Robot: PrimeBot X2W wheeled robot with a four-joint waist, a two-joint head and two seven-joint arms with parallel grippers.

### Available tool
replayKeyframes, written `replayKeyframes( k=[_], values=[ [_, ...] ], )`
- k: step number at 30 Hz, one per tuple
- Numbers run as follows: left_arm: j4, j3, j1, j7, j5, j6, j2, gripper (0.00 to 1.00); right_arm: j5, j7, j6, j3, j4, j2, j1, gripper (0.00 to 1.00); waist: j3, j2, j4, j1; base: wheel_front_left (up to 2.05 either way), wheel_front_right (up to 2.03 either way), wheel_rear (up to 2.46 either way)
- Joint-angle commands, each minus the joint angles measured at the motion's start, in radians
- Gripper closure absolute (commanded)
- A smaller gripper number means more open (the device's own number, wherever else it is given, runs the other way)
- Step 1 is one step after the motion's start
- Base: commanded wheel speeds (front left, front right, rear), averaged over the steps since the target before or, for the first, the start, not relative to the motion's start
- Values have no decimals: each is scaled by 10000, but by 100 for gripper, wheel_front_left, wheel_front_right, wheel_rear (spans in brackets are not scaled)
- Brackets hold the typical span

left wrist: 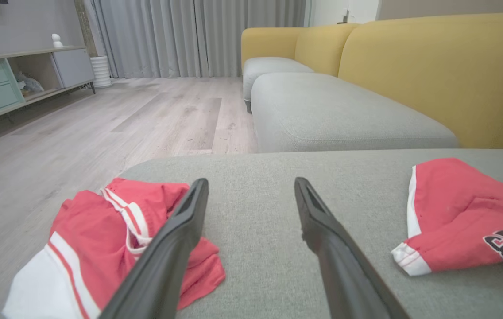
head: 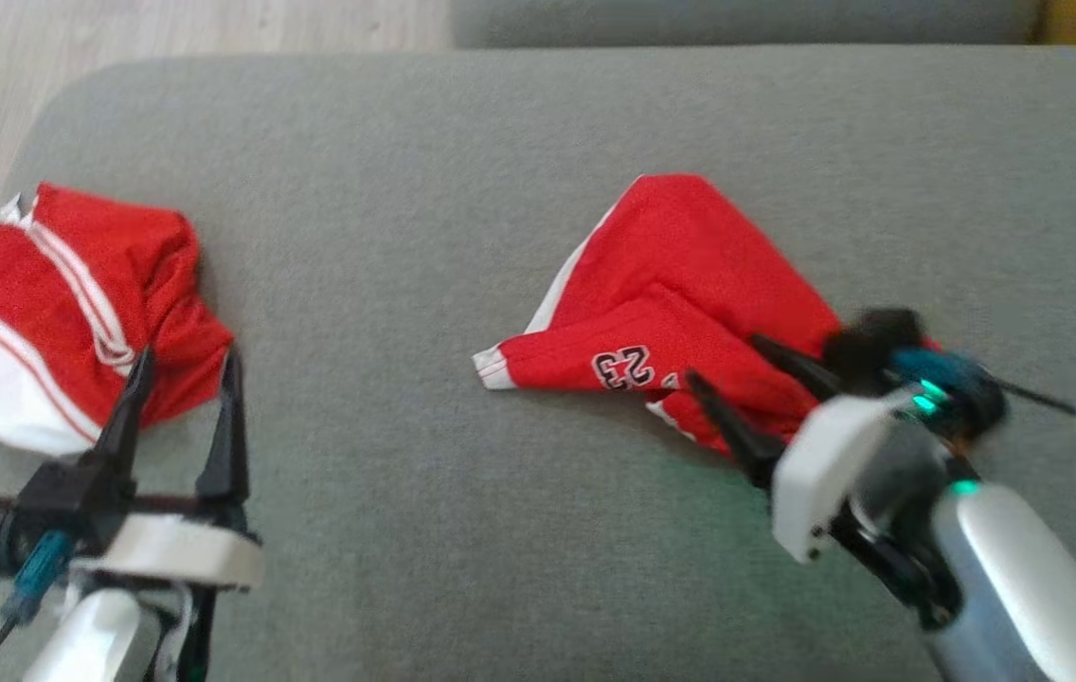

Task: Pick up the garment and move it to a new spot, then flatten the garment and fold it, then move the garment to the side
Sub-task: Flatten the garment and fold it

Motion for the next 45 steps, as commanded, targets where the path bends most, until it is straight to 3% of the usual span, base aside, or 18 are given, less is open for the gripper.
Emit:
replayKeyframes(
  k=[1, 2, 11, 17, 18, 19, 20, 25, 29, 33, 37, 44, 45],
  values=[
    [-238, 334, -666, -141, 143, -4, 115, 0, 203, 310, -7, 688, -152, -271, -757, 0, 434, 0, 454, -3, 0, 0, 0],
    [-238, 334, -666, -141, 143, -4, 115, 0, 203, 310, -7, 688, -152, -271, -757, 0, 434, 0, 454, -3, 0, 0, 0],
    [668, -195, -1707, -688, 288, -427, -825, 0, 1153, 1790, -7, 3938, 2035, -1120, -3646, 0, 946, 0, 1748, -3, 0, 0, 0],
    [1074, -262, -1822, -901, 362, -583, -1180, 0, 1360, 2336, -7, 4524, 3480, -1218, -4261, 0, 995, 0, 2179, -3, 0, 0, 0],
    [1127, -244, -1810, -922, 361, -599, -1221, 0, 1411, 2323, -7, 4559, 3610, -1191, -4301, 30, 985, 0, 2202, -3, 0, 0, 0],
    [1179, -233, -1800, -938, 384, -607, -1243, 0, 1447, 2288, -7, 4587, 3715, -1171, -4337, 72, 971, 0, 2218, -3, 0, 0, 0],
    [1222, -217, -1790, -952, 395, -621, -1267, 0, 1478, 2247, -7, 4603, 3792, -1156, -4366, 100, 951, 0, 2223, -3, 0, 0, 0],
    [1340, -40, -1676, -995, 469, -644, -1273, 0, 1775, 1625, -7, 4514, 3452, -1066, -4419, 100, 754, 0, 2015, -3, 0, 0, 0],
    [1147, 142, -1568, -1012, 655, -608, -1281, 0, 1890, 655, -7, 3773, 2582, -1026, -4257, 100, 605, 0, 1730, -3, 0, 0, 0],
    [563, 548, -1409, -1016, 1102, -601, -1386, 0, 1734, -167, -7, 2361, 1590, -951, -3736, 100, 549, 0, 1437, -3, 0, 0, 0],
    [-29, 977, -1073, -1017, 1636, -675, -1651, 0, 1454, -724, -7, 389, 760, -633, -2678, 100, 511, 0, 1254, -3, 0, 0, 0],
    [-91, 1590, -486, -1018, 2112, -1104, -2130, 0, 811, -1297, -7, -3787, 367, 630, -211, 100, 470, 0, 1007, -3, 0, 0, 0],
    [-91, 1590, -486, -1018, 2112, -1104, -2130, 0, 811, -1297, -7, -3787, 367, 630, -211, 100, 470, 0, 1007, -3, 0, 0, 0]
  ],
)
